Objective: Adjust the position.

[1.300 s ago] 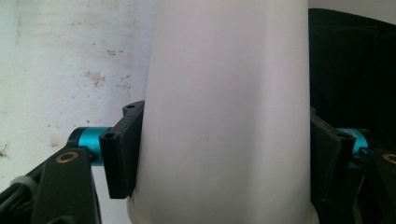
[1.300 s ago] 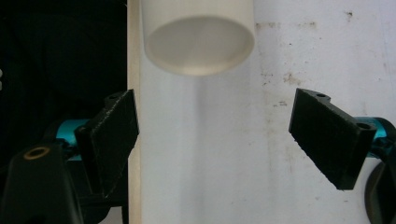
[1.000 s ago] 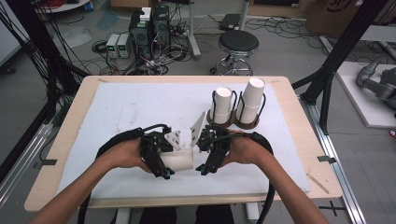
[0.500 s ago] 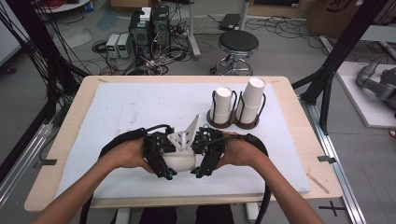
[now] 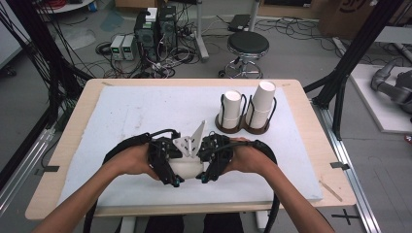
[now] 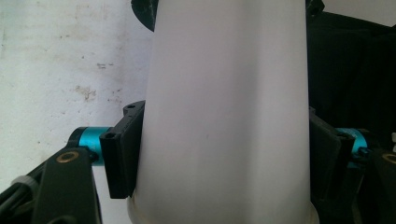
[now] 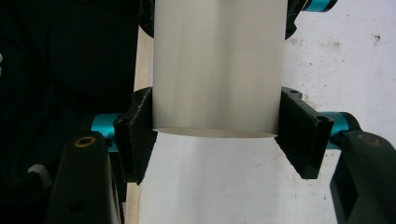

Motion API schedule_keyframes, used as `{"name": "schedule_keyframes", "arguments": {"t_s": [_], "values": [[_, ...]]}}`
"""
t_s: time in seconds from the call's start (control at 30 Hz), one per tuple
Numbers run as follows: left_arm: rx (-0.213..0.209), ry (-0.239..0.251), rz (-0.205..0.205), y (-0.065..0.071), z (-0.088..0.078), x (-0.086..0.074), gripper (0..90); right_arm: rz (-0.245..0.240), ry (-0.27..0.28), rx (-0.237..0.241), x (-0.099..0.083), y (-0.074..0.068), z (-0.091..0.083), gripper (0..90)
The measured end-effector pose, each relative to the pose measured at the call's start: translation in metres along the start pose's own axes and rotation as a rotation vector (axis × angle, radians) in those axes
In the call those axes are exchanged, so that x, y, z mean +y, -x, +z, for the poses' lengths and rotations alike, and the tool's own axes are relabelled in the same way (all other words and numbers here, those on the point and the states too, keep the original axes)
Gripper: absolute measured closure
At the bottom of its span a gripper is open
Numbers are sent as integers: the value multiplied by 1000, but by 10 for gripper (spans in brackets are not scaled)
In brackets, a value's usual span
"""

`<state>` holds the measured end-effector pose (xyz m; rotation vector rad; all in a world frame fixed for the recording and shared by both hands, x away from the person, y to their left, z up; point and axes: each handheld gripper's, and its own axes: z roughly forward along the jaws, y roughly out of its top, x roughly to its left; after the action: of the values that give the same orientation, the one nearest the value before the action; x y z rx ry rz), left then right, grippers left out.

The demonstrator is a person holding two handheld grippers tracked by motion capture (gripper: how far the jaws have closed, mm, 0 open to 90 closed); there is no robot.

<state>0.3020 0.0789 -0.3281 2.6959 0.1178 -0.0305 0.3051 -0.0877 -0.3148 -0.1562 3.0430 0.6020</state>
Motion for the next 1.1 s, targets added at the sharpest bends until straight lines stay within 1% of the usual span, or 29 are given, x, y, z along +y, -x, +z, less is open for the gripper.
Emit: {"name": "schedule_keyframes", "arguments": {"t_s": [0.17, 0.23, 0.27, 0.33, 0.37, 0.4, 0.43, 0.47, 0.53, 0.6, 0.63, 0.67, 0.73, 0.77, 0.8, 0.87, 0.9, 0.93, 1.0, 1.1], "values": [[-3, 10, 3, -1, 0, -1, 256, 9, 6, -1, -1, 0, -1, 356], [-16, 15, 0, -1, 0, -1, 239, 9, 13, 7, -1, 0, 0, 355], [-30, 23, 6, -2, 0, -2, 234, 1, 14, 8, -2, 0, 0, 355], [-46, 57, 24, -3, -2, -4, 227, 2, 15, 9, -2, -1, 0, 355], [-45, 77, 17, -3, -2, -6, 194, 5, 19, 12, -3, -2, -1, 355], [-35, 95, 16, -5, -3, -7, 153, 0, 20, 5, -3, -2, -1, 354], [-36, 116, 16, -6, -5, -8, 151, -1, 20, 8, -3, -2, -1, 355], [-45, 152, 0, -6, -7, -10, 147, 1, 25, 5, -4, -2, -1, 355], [-44, 207, -10, -8, -12, -12, 139, 2, 26, 8, -5, -1, -2, 355], [-51, 239, -19, -10, -16, -14, 130, 9, 41, 4, -6, -1, -3, 355], [-47, 251, -24, -11, -18, -14, 122, 10, 44, 9, -6, 0, -4, 355], [-44, 261, -31, -11, -20, -14, 119, 8, 44, -2, -7, -1, -5, 355], [-41, 270, -32, -13, -22, -15, 103, 12, 49, -2, -7, 0, -5, 355], [-39, 261, -30, -13, -24, -15, 96, 12, 50, -9, -7, -1, -5, 355], [-34, 277, -46, -13, -23, -15, 78, 14, 49, -3, -7, 0, -5, 355], [-37, 282, -41, -13, -24, -14, 74, 11, 47, -4, -8, 0, -5, 356], [-36, 280, -39, -14, -24, -14, 70, 11, 45, 3, -8, 0, -5, 355], [-42, 297, -49, -13, -25, -14, 70, 10, 45, 4, -8, -1, -5, 356], [-48, 306, -50, -14, -27, -14, 70, 9, 42, 5, -7, -1, -5, 356], [-48, 308, -47, -13, -29, -13, 70, 8, 43, 2, -7, -1, -5, 355]]}}
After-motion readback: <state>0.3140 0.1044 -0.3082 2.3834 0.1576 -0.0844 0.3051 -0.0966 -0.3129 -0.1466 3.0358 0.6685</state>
